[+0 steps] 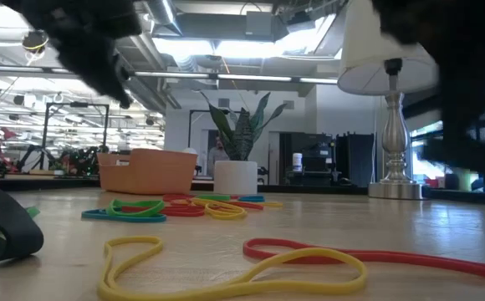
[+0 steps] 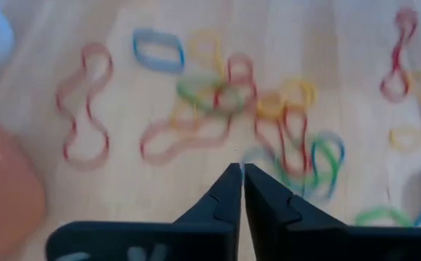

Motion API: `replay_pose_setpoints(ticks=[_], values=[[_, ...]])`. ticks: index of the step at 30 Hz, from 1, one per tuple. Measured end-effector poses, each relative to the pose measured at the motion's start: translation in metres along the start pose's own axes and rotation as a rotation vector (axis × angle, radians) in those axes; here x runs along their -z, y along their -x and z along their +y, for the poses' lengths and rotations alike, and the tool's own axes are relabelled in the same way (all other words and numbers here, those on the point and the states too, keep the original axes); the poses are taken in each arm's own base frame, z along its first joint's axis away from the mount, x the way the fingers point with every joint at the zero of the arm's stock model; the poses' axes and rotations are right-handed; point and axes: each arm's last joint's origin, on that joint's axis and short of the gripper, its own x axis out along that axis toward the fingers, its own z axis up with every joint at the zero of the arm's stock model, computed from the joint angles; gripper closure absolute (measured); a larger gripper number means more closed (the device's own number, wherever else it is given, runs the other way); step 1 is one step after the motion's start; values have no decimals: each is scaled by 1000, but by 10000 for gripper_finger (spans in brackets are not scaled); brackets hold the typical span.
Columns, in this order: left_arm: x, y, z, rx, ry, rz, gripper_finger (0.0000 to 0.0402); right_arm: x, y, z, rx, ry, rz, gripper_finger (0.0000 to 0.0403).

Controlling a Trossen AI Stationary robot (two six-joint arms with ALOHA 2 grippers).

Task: Pick and place rubber bands into bin
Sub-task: Put the black rubber band into the orange bin

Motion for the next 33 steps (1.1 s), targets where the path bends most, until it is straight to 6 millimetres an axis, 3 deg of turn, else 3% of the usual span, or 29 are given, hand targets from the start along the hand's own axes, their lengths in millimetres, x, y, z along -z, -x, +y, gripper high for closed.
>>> replay_pose_setpoints(ticks=[3, 7, 12, 16, 24, 28, 33], values=[[-11, -1, 6, -11, -13, -87, 365, -21, 22, -11, 4, 49, -176, 399], [-24, -6, 17, -41, 24, -184, 320, -58, 35, -25, 30, 180, -248, 401], [-37, -19, 26, -35, 64, -244, 259, -106, 27, -52, -71, 322, -295, 402], [-61, -31, 25, -56, 54, -250, 228, -134, 20, -80, -274, 377, -364, 402], [-120, -64, 33, -107, 70, -271, 219, -191, 17, -130, -519, 578, -637, 403], [-150, -74, 42, -85, 120, -370, 219, -213, 23, -140, -583, 648, -729, 403], [-171, -79, 44, -39, 122, -465, 219, -224, 33, -144, -699, 712, -805, 403]])
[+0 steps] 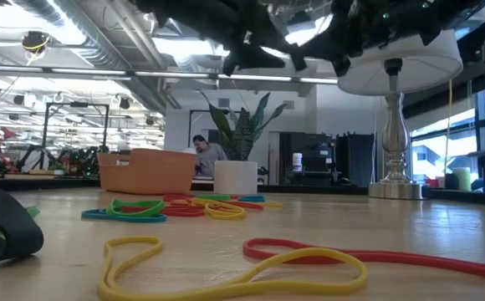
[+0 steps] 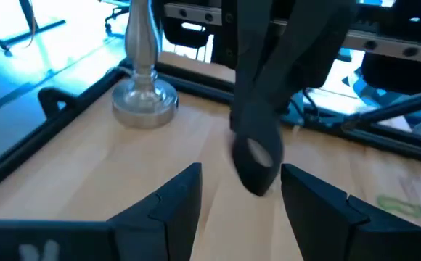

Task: Pick and place rubber bands into bin
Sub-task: Put the black rubber band into the orange bin

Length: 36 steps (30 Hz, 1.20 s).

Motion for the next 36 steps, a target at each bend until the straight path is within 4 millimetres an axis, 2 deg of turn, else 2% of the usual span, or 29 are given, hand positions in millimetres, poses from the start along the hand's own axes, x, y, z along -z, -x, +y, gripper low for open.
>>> replay_pose_setpoints(ticks=[4, 12, 16, 24, 30, 36], values=[[-5, -5, -1, -14, 1, -19, 219, -6, 2, 0, -71, 20, -50, 403], [-11, -9, -3, 2, 6, -101, 228, -11, 2, 0, -82, 51, -61, 403], [-9, -10, -3, 29, 4, -86, 267, -14, 2, 1, -82, 79, -72, 403], [-8, -10, -4, 52, 1, -70, 389, -14, 2, 1, -81, 81, -81, 403], [-6, -11, -4, 49, 0, -55, 395, -13, 2, 0, -77, 67, -71, 388], [-4, -11, -2, 39, 0, -31, 396, -9, 2, -2, -55, 12, -25, 349]])
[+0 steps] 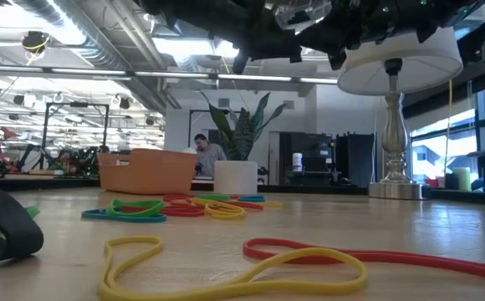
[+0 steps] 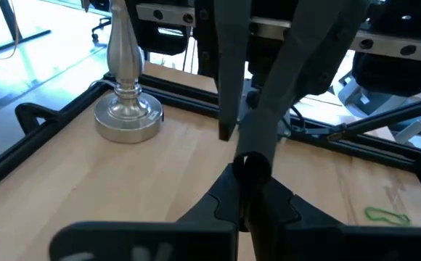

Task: Pick and place rubber bands into bin
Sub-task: Put the black rubber band into the orange bin

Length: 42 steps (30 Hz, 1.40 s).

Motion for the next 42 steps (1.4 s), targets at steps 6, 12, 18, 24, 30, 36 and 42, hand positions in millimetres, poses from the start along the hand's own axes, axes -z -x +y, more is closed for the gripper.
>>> replay_pose_setpoints(ticks=[6, 12, 18, 24, 30, 36, 42], values=[[4, 7, 9, -44, 9, 96, 396, 3, 1, -3, 17, -61, 28, 307], [-2, 46, 27, -187, 60, 262, 397, 8, 1, -4, 22, -73, 81, 289], [-4, 105, 50, -410, 74, 463, 397, 10, 1, -4, 25, -78, 99, 291], [12, 134, 88, -520, 157, 555, 398, 10, 1, -4, 30, -125, 102, 291], [42, 130, 125, -522, 221, 675, 398, 15, -4, -6, 82, -186, 123, 292], [65, 111, 151, -469, 180, 821, 398, 21, -9, -9, 134, -292, 143, 292], [91, 96, 175, -409, 173, 953, 383, 26, -14, -13, 228, -392, 139, 292]])
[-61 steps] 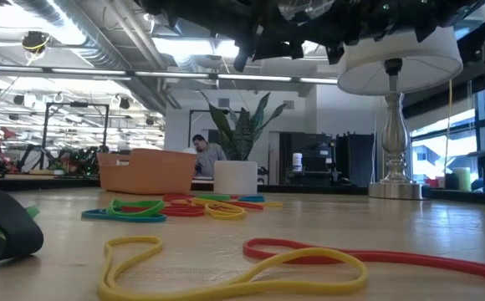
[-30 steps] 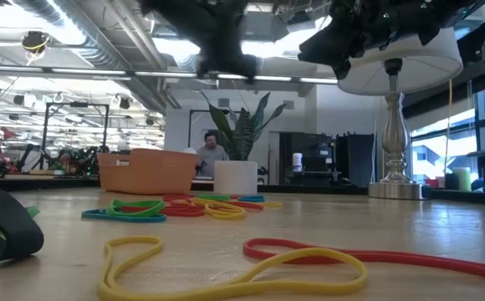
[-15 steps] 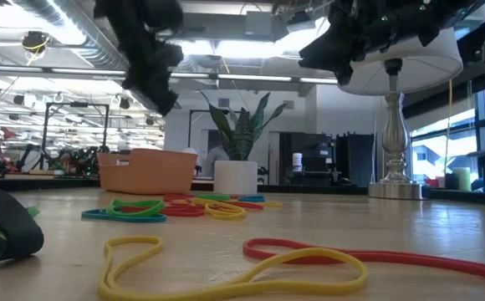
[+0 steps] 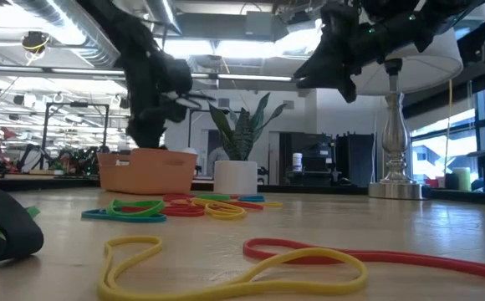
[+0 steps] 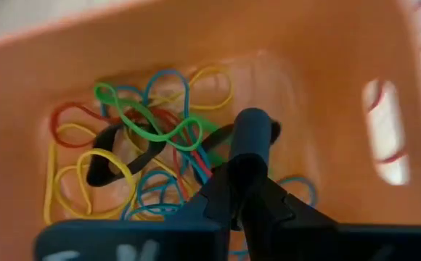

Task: Pick and place rubber bands into bin
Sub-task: Put the black rubber band into the orange bin, then put the red rubber band into the orange bin

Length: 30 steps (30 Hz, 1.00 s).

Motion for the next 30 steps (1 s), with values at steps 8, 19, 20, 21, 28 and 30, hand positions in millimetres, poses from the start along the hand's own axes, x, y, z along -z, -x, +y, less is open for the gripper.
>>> replay_pose_setpoints(ticks=[8, 19, 20, 21, 28, 30], values=[[1, -10, 14, -4, -38, 40, 296, 0, -2, -3, 83, -39, -31, 292], [3, 5, 21, -22, -41, -6, 252, 0, -2, -4, 111, -46, -45, 292], [3, 8, 20, -23, -33, -18, 253, 0, -2, -4, 112, -43, -45, 292], [3, 12, 20, -24, -21, -31, 255, 0, -2, -4, 112, -36, -45, 292], [10, 44, 12, -33, 89, -126, 281, 0, -2, -4, 113, 10, -42, 292], [14, 53, 7, -50, 122, -143, 295, 0, -2, -4, 113, 31, -41, 292]])
